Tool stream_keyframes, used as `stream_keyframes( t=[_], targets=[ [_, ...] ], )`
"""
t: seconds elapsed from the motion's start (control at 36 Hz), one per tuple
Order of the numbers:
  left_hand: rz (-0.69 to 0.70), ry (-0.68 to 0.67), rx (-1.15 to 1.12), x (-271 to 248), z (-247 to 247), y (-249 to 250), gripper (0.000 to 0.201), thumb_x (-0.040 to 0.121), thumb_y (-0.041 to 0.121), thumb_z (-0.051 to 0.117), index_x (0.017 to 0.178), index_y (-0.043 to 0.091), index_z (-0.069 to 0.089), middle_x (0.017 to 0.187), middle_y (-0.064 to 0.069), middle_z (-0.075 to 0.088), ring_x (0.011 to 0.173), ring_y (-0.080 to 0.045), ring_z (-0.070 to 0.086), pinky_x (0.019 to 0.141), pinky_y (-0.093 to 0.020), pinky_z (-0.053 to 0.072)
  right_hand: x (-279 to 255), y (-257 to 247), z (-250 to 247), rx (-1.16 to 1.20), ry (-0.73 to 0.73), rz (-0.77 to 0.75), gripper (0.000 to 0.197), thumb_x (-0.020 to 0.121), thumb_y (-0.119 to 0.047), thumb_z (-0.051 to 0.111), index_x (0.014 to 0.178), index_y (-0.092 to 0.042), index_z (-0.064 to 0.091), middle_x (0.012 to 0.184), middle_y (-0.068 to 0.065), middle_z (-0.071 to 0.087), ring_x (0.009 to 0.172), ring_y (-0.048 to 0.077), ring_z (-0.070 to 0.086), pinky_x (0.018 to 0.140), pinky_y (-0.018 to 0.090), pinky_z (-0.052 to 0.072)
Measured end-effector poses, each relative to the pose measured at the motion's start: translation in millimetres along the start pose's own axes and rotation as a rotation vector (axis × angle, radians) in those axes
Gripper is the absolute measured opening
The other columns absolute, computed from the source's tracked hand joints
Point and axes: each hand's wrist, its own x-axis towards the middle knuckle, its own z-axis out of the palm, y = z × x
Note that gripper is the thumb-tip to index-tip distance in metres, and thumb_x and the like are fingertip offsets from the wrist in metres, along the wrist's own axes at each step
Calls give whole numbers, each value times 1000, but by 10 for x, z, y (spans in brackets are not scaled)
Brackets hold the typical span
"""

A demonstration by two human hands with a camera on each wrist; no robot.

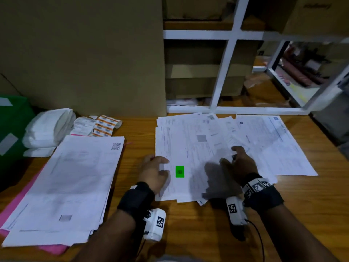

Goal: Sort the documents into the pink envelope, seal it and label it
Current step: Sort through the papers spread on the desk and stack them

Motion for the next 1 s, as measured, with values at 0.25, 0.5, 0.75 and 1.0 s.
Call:
stream_keyframes(
  t=[0.25,0.5,0.75,1.0],
  targets=[
    [-10,-22,-62,-24,19,-23,29,95,14,65,121,27,60,139,8,50,121,-8,48,95,-17,40,-103,-160,77,-25,-94,-135,46,87,-34,72,124,-9,59,114,14,68,107,33,61,77,23,36],
    [6,11,-124,-46,-67,-87,30,96,21,65,125,27,59,128,13,56,109,0,50,84,-12,41,-162,-262,89,-37,-53,-183,32,87,-13,64,120,-13,62,119,10,64,109,29,58,84,23,38],
    [9,3,-130,12,-59,-134,27,96,22,65,122,28,62,127,15,57,114,-1,50,87,-14,40,-240,-237,111,-187,117,-199,27,87,-19,66,114,-21,72,149,5,45,134,30,44,103,39,44],
    [-41,3,-250,107,-49,-179,29,88,36,70,116,36,61,129,11,63,116,-11,60,97,-33,53,-203,-220,36,203,-77,-171,14,86,-10,66,82,-24,68,75,-7,69,74,7,67,64,19,45]
  ],
)
